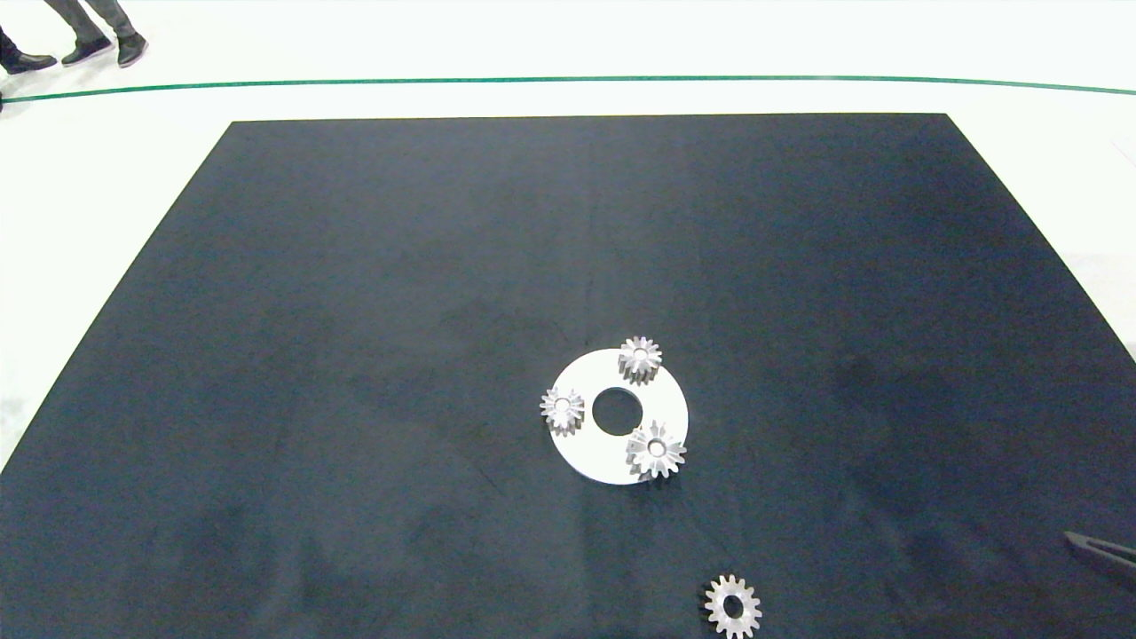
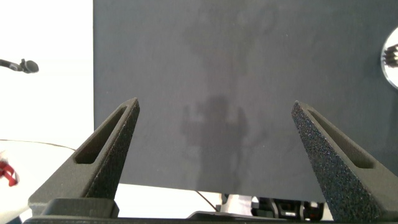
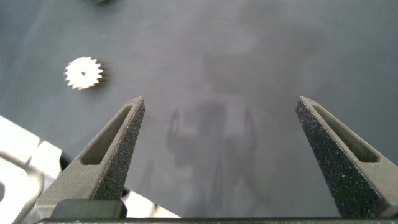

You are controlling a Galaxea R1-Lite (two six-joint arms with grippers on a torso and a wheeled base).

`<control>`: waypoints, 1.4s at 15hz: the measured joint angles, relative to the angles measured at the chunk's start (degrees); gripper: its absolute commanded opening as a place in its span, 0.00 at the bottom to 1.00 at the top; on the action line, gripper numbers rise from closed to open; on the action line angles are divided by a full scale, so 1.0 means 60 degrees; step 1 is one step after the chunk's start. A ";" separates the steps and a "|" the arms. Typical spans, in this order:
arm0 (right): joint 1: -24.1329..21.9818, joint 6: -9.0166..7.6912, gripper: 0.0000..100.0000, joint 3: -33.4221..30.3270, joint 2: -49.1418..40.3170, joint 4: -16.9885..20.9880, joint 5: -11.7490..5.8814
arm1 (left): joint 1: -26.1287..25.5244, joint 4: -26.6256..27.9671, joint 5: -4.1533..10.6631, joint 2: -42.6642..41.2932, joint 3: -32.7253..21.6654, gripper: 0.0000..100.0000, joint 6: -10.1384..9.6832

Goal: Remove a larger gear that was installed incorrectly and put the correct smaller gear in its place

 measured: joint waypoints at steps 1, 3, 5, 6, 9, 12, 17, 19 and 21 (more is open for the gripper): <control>0.0754 -0.0028 1.00 -0.0431 0.0695 0.0187 -0.0321 | 0.0016 0.0004 0.0000 0.0055 -0.0085 1.00 0.0000; 0.2003 0.0008 1.00 -0.1046 0.1867 0.0382 -0.0937 | 0.0022 0.0004 0.0000 -0.0012 -0.0187 1.00 0.0014; 0.2818 0.0055 1.00 -0.1575 0.2840 0.0459 -0.1349 | 0.0022 0.0004 0.0000 -0.0114 -0.0219 1.00 0.0028; 0.3056 0.0067 1.00 -0.1806 0.3253 0.0486 -0.1524 | 0.0018 0.0004 0.0000 -0.0142 -0.0219 1.00 0.0033; 0.3645 0.0077 1.00 -0.2688 0.4506 0.0998 -0.1914 | 0.0008 0.0004 0.0000 -0.0197 -0.0230 1.00 0.0033; 0.3944 0.0087 1.00 -0.3795 0.5667 0.1268 -0.1997 | 0.0008 0.0004 0.0000 -0.0284 -0.0228 1.00 0.0146; 0.4366 0.0339 1.00 -0.5238 0.7282 0.1304 -0.2066 | 0.0008 0.0004 0.0000 -0.0404 -0.0215 1.00 0.0203; 0.4697 0.0486 1.00 -0.5687 0.7843 0.1296 -0.2267 | 0.0012 0.0004 0.0000 -0.0449 -0.0205 1.00 0.0244; 0.4931 0.0510 1.00 -0.6045 0.8359 0.1290 -0.2475 | 0.0018 -0.0004 0.0000 -0.0477 -0.0201 1.00 0.0276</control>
